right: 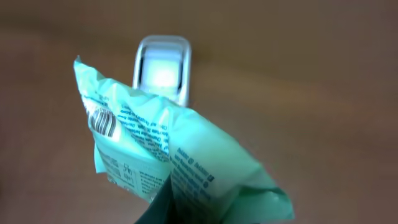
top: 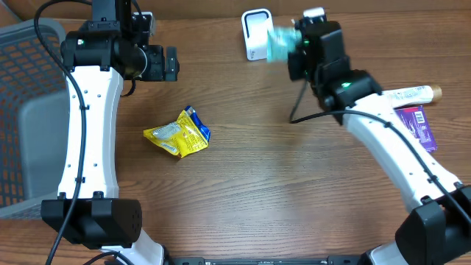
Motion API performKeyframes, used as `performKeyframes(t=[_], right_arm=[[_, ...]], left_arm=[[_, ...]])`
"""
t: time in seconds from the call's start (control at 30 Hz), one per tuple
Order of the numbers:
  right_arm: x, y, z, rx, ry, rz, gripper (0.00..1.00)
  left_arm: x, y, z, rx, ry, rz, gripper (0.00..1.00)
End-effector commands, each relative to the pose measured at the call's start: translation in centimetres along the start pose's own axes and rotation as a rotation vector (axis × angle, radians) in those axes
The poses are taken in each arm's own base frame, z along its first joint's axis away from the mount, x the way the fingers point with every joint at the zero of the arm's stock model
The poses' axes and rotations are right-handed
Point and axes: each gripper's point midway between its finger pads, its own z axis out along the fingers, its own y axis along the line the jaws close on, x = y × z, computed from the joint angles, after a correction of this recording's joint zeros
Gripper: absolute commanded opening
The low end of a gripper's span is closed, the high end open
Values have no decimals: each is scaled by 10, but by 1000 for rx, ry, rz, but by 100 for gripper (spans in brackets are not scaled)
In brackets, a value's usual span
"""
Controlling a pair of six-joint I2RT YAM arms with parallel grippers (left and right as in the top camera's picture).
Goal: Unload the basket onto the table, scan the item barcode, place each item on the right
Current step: 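Hold the mint-green packet's barcode over the scanner with the right gripper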
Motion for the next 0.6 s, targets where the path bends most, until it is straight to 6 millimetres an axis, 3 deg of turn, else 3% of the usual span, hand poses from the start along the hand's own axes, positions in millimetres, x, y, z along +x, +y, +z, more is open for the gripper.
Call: performKeyframes(t=[0.0, 0.23, 0.33, 0.47, 0.57], right_arm=[[-29, -26, 7, 254, -109, -158, 4], [-50, -10, 52, 364, -255, -460, 4], [-43, -2, 72, 396, -252, -658, 4], [-16, 13, 104, 421, -178, -1041, 4], [-8, 21, 118, 458, -185, -1161, 4]], left_arm=[[1, 0, 6, -2, 13, 23, 99], [1, 0, 6, -2, 13, 24, 100], [1, 0, 6, -2, 13, 24, 100], [1, 0, 6, -3, 13, 24, 100], [1, 0, 6, -2, 13, 24, 99]])
